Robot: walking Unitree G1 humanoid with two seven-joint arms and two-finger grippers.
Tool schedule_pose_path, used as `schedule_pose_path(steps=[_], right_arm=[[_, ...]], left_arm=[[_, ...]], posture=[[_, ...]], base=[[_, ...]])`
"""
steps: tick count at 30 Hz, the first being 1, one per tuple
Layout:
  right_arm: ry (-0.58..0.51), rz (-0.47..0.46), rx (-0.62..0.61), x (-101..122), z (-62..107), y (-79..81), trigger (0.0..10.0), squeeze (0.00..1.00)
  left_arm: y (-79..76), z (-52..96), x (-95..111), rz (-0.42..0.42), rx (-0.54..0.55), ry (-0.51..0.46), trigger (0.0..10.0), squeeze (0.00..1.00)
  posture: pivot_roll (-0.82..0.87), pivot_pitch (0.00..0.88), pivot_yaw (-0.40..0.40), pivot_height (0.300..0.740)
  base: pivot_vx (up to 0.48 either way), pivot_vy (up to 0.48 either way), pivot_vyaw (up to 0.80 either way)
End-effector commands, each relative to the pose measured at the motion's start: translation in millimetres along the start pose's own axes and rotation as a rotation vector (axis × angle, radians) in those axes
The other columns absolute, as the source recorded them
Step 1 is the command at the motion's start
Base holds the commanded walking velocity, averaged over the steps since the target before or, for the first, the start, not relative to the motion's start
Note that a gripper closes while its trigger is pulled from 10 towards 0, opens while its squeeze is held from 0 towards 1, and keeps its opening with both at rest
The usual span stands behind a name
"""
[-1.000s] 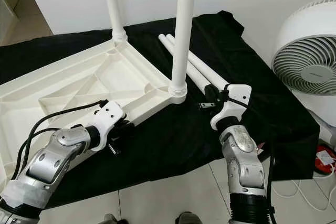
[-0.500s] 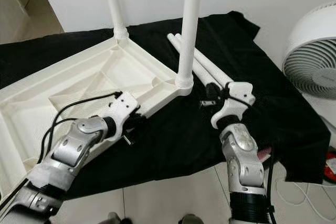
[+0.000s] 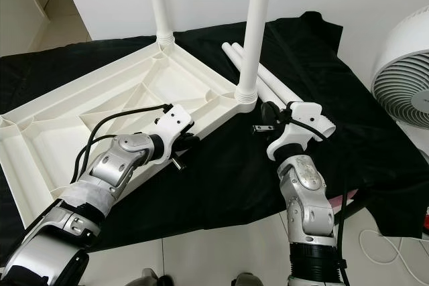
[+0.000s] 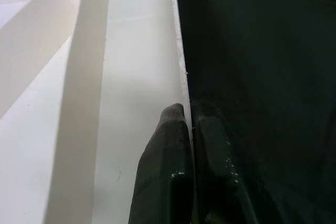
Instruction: Building children table
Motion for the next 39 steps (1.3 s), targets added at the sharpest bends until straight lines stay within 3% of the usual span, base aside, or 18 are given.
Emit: schedule_pose_path(steps=[1,2,3,5,6,7,8,14,15,17,19,24,27,29,33,39], right_arm=[[0.007,-0.001,0.000,-1,1.7,0.9,10.0,0.00],[0.005,-0.007,-0.005,-1,2.7,3.0,10.0,0.00],[0.004,-0.012,-0.007,-1,3.1,4.9,10.0,0.00],[0.004,-0.012,-0.007,-1,3.1,4.9,10.0,0.00],[0.004,-0.015,-0.008,-2,3.6,6.7,10.0,0.00],[0.004,-0.015,-0.008,-2,3.6,6.7,10.0,0.00],[0.004,-0.018,-0.008,-2,4.4,7.6,10.0,0.00],[0.006,-0.019,-0.008,-2,5.0,8.0,10.0,0.00],[0.006,-0.020,-0.010,-2,5.5,8.2,10.0,0.00],[0.006,-0.020,-0.010,-2,5.5,8.2,10.0,0.00],[0.007,-0.022,-0.004,-3,6.4,9.9,10.0,0.00],[0.007,-0.024,0.001,-3,6.6,11.3,10.0,0.00],[0.006,-0.025,0.022,-4,7.0,16.9,10.0,0.00],[0.006,-0.025,0.025,-4,7.1,17.5,10.0,0.00],[0.007,-0.033,0.044,-5,6.0,21.7,10.0,0.00],[0.007,-0.034,0.053,-5,4.4,23.7,10.0,0.00]], left_arm=[[29.4,2.0,14,-0.011,0.264,-0.089,1.2,0.00],[48.9,3.6,17,-0.013,0.326,-0.080,0.0,0.00],[62.4,5.8,20,0.002,0.367,-0.082,0.0,0.00],[62.4,5.8,20,0.002,0.367,-0.082,0.0,0.00],[70.7,7.3,24,0.024,0.393,-0.093,8.7,1.00],[70.7,7.3,24,0.024,0.393,-0.093,8.7,1.00],[72.0,7.3,27,0.026,0.395,-0.101,10.0,1.00],[69.2,5.9,31,0.018,0.388,-0.116,10.0,1.00],[53.9,7.4,44,0.025,0.317,-0.185,10.0,0.00],[53.9,7.4,44,0.025,0.317,-0.185,10.0,0.00],[28.7,16.2,51,-0.006,0.189,-0.237,10.0,0.00],[17.7,20.5,49,-0.028,0.129,-0.249,10.0,0.00],[-7.2,40.7,42,-0.114,0.004,-0.302,10.0,0.00],[-9.5,43.5,41,-0.122,-0.005,-0.309,10.0,0.00],[-13.4,70.5,27,-0.067,-0.030,-0.319,10.0,0.00],[-12.3,81.1,22,-0.060,-0.026,-0.313,10.0,0.00]], posture=[[-0.21,0.088,0.097,0.740],[-0.21,0.091,0.112,0.740],[-0.21,0.093,0.113,0.740],[-0.21,0.093,0.113,0.740],[-0.21,0.093,0.113,0.740],[-0.21,0.093,0.113,0.740],[-0.21,0.093,0.113,0.740],[-0.21,0.095,0.119,0.740],[-0.21,0.095,0.122,0.740],[-0.21,0.095,0.122,0.740],[-0.20,0.097,0.120,0.740],[-0.20,0.097,0.120,0.740],[-0.19,0.098,0.112,0.740],[-0.19,0.098,0.112,0.740],[-0.18,0.093,0.101,0.740],[-0.17,0.090,0.097,0.740]], base=[[0.000,0.000,0.00],[0.000,0.000,0.00],[0.000,0.000,0.00],[0.000,0.000,0.00],[0.000,0.000,0.00],[0.000,0.000,0.00],[0.000,0.000,0.00],[0.000,0.000,0.00],[0.000,0.000,0.00],[0.000,0.000,0.00],[0.000,0.000,0.00],[0.000,0.000,0.00],[0.000,0.000,0.00],[0.000,0.000,0.00],[0.000,0.000,0.00],[0.000,0.000,0.00]])
Point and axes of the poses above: a point about 5 cm out from each wrist's last joint towards the gripper, its own z axis pointing back from the gripper into the wrist, its own x axis along the axis of the wrist's last joint, y = z × x, the point moved 5 cm from there along -z, pointing out of the wrist towards the gripper, and after that the axes turned 5 degrees about z, right-handed, at the moved point
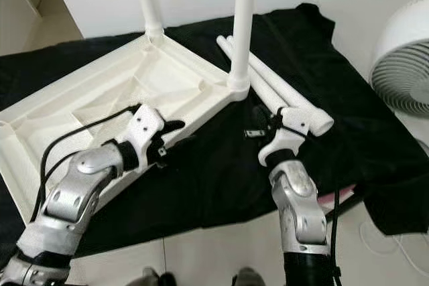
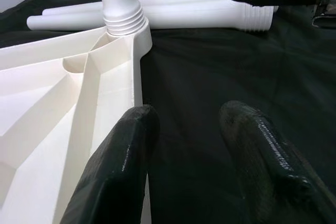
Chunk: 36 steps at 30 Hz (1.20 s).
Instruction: Building children table
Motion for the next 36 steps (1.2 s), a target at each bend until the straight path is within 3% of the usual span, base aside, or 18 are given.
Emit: schedule_pose_path(steps=[1,4,5,7,11,12,15,17,19,24,36], right_arm=[[0.003,-0.013,0.016,-1,-1.5,3.8,10.0,0.00],[0.002,-0.017,0.019,-2,-1.9,4.9,10.0,0.00],[0.002,-0.020,0.022,-2,-2.0,5.9,10.0,0.00],[0.002,-0.020,0.022,-2,-2.0,5.9,10.0,0.00],[0.002,-0.025,0.030,-2,-2.5,8.6,10.0,0.00],[0.002,-0.025,0.030,-2,-2.5,8.6,10.0,0.00],[0.003,-0.028,0.036,-3,-2.5,10.5,10.0,0.00],[0.003,-0.028,0.036,-3,-2.5,10.5,10.0,0.00],[0.004,-0.028,0.038,-3,-2.2,11.4,10.0,0.00],[0.005,-0.027,0.036,-3,-2.1,10.8,10.0,0.00],[0.007,-0.021,0.028,-3,-3.2,7.6,10.0,0.00]], left_arm=[[4.5,14.8,-6,0.012,0.010,0.023,10.0,0.00],[8.8,22.6,-10,0.011,0.032,0.035,10.0,0.00],[16.0,31.9,-17,0.015,0.064,0.060,10.0,0.00],[16.0,31.9,-17,0.015,0.064,0.060,10.0,0.00],[49.0,60.1,-44,0.029,0.191,0.179,10.0,0.00],[49.0,60.1,-44,0.029,0.191,0.179,10.0,0.00],[69.7,75.4,-57,0.037,0.280,0.241,10.0,0.00],[69.7,75.4,-57,0.037,0.280,0.241,10.0,0.00],[79.9,83.7,-64,0.027,0.326,0.286,10.0,0.00],[88.0,93.9,-73,0.013,0.361,0.344,10.0,0.00],[86.7,103.6,-87,-0.001,0.334,0.433,10.0,0.00]], posture=[[-0.16,0.084,0.093,0.740],[-0.16,0.084,0.093,0.740],[-0.16,0.082,0.091,0.740],[-0.16,0.082,0.091,0.740],[-0.16,0.079,0.090,0.740],[-0.16,0.079,0.090,0.740],[-0.16,0.079,0.088,0.740],[-0.16,0.079,0.088,0.740],[-0.16,0.083,0.089,0.740],[-0.16,0.084,0.089,0.740],[-0.15,0.090,0.087,0.740]], base=[[0.000,0.000,0.00],[0.000,0.000,0.00],[0.000,0.000,0.00],[0.000,0.000,0.00],[0.000,0.000,0.00],[0.000,0.000,0.00],[0.000,0.000,0.00],[0.000,0.000,0.00],[0.000,0.000,0.00],[0.000,0.000,0.00],[0.000,0.000,0.00]])
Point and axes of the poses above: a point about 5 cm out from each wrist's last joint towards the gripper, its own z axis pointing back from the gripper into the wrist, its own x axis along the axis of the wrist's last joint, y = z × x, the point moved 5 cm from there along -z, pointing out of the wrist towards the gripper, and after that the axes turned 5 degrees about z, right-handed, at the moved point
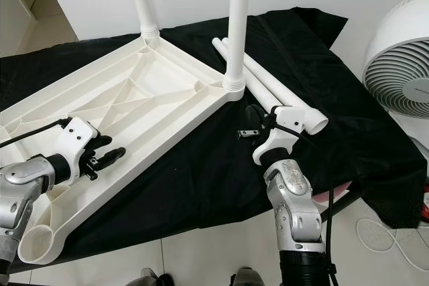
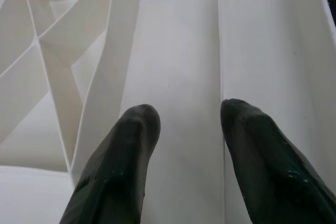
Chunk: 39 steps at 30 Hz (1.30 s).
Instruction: Building children table
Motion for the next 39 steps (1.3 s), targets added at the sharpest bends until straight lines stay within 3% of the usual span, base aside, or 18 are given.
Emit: schedule_pose_path(steps=[1,13,23,24,25,26,27,28,30,31,39], right_arm=[[0.010,-0.007,0.005,-3,-1.5,0.5,10.0,0.00],[0.012,-0.007,0.002,-3,-3.3,-0.5,10.0,0.00],[0.006,-0.007,-0.003,-2,-4.8,-0.5,10.0,0.00],[0.006,-0.008,-0.005,-2,-4.8,-0.4,10.0,0.00],[0.006,-0.008,-0.006,-2,-4.8,-0.3,10.0,0.00],[0.006,-0.010,-0.007,-2,-4.6,-0.3,10.0,0.00],[0.006,-0.010,-0.007,-2,-4.6,-0.3,10.0,0.00],[0.005,-0.011,-0.008,-2,-4.4,-0.3,10.0,0.00],[0.005,-0.011,-0.008,-2,-4.4,-0.3,10.0,0.00],[0.004,-0.012,-0.010,-2,-4.5,-0.3,10.0,0.00],[0.000,-0.018,-0.009,-2,-6.5,0.9,10.0,0.00]], left_arm=[[10.1,6.2,-22,-0.008,0.072,0.099,10.0,0.00],[0.0,-1.3,-19,0.014,0.039,0.101,10.0,0.00],[-6.5,-21.2,-17,0.023,0.064,0.124,10.0,0.00],[-4.7,-23.5,-17,0.040,0.091,0.128,8.2,0.00],[-3.1,-25.2,-17,0.050,0.115,0.129,4.8,0.00],[-1.8,-26.8,-16,0.054,0.137,0.132,3.0,0.00],[-1.8,-26.8,-16,0.054,0.137,0.132,3.0,0.00],[-0.9,-28.0,-16,0.061,0.155,0.135,1.3,0.00],[-0.9,-28.0,-16,0.061,0.155,0.135,1.3,0.00],[0.1,-29.4,-15,0.076,0.174,0.130,0.0,0.00],[12.5,-38.0,-9,0.190,0.360,0.104,0.0,0.00]], posture=[[-0.15,0.096,0.090,0.740],[-0.15,0.100,0.090,0.740],[-0.15,0.096,0.100,0.740],[-0.15,0.095,0.105,0.740],[-0.15,0.095,0.105,0.740],[-0.15,0.095,0.105,0.740],[-0.15,0.095,0.105,0.740],[-0.15,0.095,0.105,0.740],[-0.15,0.095,0.105,0.740],[-0.16,0.094,0.107,0.740],[-0.15,0.090,0.104,0.740]], base=[[0.000,0.000,0.00],[0.000,0.000,0.00],[0.000,0.000,0.00],[0.000,0.000,0.00],[0.000,0.000,0.00],[0.000,0.000,0.00],[0.000,0.000,0.00],[0.000,0.000,0.00],[0.000,0.000,0.00],[0.000,0.000,0.00],[0.000,0.000,0.00]])
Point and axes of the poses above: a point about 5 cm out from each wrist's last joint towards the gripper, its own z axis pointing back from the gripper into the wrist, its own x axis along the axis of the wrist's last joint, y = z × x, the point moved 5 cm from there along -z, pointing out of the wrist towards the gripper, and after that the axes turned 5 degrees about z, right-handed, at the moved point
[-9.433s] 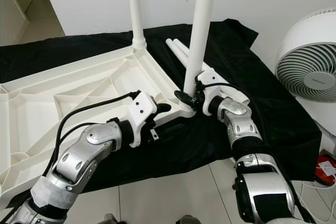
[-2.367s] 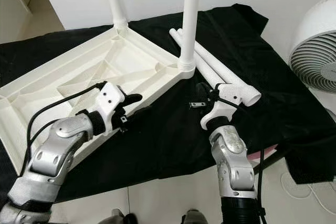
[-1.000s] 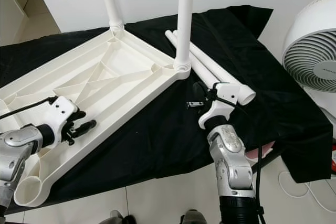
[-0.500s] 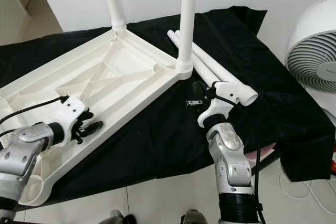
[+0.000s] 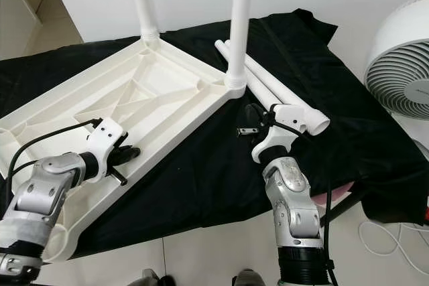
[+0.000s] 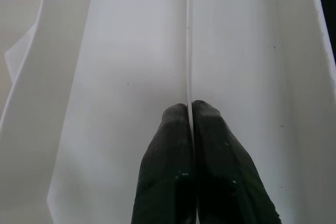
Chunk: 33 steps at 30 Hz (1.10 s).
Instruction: Building children table
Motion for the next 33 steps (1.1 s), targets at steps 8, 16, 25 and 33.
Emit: schedule_pose_path(steps=[8,16,25,33], right_arm=[[-0.007,-0.010,0.011,1,-2.7,5.1,10.0,0.00],[-0.007,-0.011,0.013,1,-3.6,6.7,10.0,0.00],[-0.011,-0.014,0.005,1,-1.8,7.3,10.0,0.00],[-0.009,-0.015,0.006,0,-1.7,7.7,10.0,0.00]], left_arm=[[48.9,1.4,-6,0.161,0.543,-0.033,0.0,0.00],[58.1,-1.5,5,0.266,0.693,-0.087,0.0,0.00],[47.1,-7.2,21,0.242,0.562,-0.146,10.0,1.00],[36.6,2.2,39,0.153,0.383,-0.222,10.0,0.63]], posture=[[-0.15,0.090,0.102,0.740],[-0.16,0.091,0.101,0.740],[-0.17,0.093,0.115,0.740],[-0.16,0.091,0.114,0.740]], base=[[0.000,0.000,0.00],[0.000,0.000,0.00],[0.000,0.000,0.00],[0.000,0.000,0.00]])
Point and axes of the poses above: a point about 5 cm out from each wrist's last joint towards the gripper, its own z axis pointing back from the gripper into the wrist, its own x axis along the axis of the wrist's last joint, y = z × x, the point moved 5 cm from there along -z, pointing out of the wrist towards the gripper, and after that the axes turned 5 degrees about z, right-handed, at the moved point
